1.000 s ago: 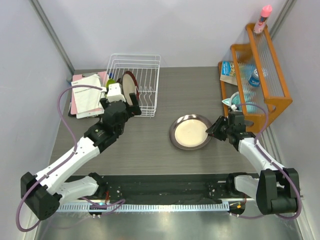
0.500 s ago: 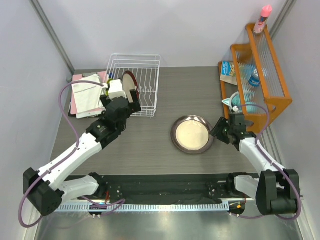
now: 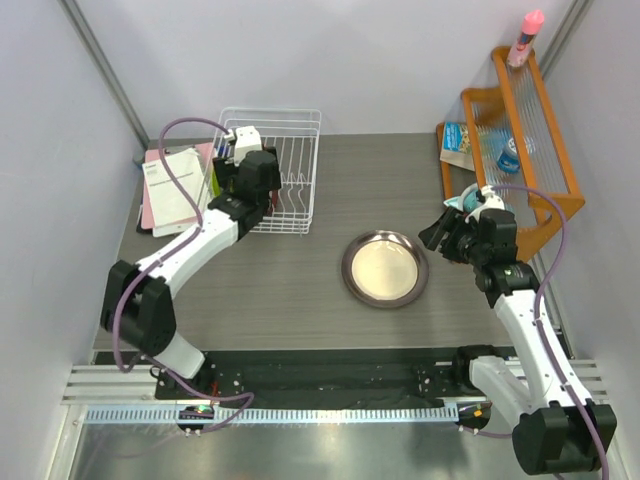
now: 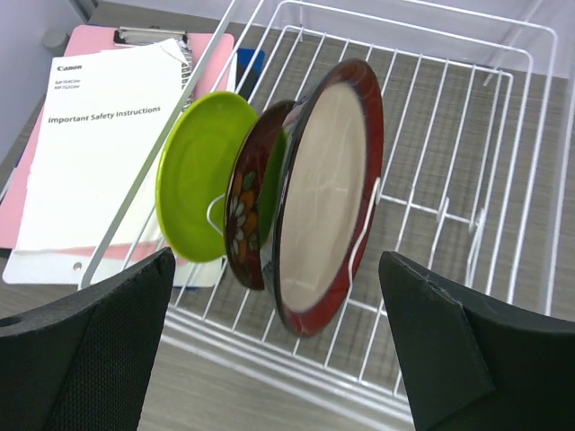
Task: Unload the plates from the dish rack
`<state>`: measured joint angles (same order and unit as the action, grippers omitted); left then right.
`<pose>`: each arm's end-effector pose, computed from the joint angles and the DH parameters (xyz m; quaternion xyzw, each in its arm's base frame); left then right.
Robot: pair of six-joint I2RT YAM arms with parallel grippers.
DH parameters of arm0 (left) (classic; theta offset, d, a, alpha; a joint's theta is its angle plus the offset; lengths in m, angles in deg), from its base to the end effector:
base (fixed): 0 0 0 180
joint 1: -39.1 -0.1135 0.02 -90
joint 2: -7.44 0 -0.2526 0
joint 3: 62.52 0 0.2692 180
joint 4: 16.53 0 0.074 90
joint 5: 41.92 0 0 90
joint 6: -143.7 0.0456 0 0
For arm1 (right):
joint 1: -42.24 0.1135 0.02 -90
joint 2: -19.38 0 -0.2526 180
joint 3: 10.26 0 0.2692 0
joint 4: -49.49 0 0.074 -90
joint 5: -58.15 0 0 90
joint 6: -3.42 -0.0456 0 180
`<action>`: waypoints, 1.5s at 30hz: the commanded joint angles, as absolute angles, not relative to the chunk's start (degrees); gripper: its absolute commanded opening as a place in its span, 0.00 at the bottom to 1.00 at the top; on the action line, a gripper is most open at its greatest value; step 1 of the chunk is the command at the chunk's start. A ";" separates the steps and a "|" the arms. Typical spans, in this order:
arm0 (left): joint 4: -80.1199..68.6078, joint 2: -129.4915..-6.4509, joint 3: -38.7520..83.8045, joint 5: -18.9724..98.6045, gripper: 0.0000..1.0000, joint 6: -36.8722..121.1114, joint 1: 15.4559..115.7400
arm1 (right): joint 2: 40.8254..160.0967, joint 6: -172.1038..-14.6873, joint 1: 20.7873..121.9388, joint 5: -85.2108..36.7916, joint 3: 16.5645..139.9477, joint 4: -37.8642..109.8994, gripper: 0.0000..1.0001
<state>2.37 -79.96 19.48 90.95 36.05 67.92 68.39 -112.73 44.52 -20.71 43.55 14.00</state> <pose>0.3430 -0.1533 0.2963 -0.1212 0.7976 0.0829 0.5851 0.2242 0.0177 0.2661 0.1319 0.8562 0.2027 0.4566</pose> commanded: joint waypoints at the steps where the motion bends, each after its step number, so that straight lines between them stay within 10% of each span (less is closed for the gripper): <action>1: -1.01 -84.84 24.35 90.00 0.94 36.47 65.64 | 70.26 -110.75 44.78 -19.02 46.30 12.97 0.69; 16: -1.11 -95.57 30.51 90.70 0.50 35.68 63.09 | 76.24 -109.96 44.70 -17.79 45.78 16.49 0.69; 24: -0.40 -93.91 28.93 89.91 0.00 34.63 63.09 | 77.48 -110.49 44.70 -17.79 44.64 17.36 0.69; 45: -2.94 -87.66 35.26 107.57 0.00 53.43 71.70 | 76.25 -111.63 44.70 -16.03 43.05 17.72 0.70</action>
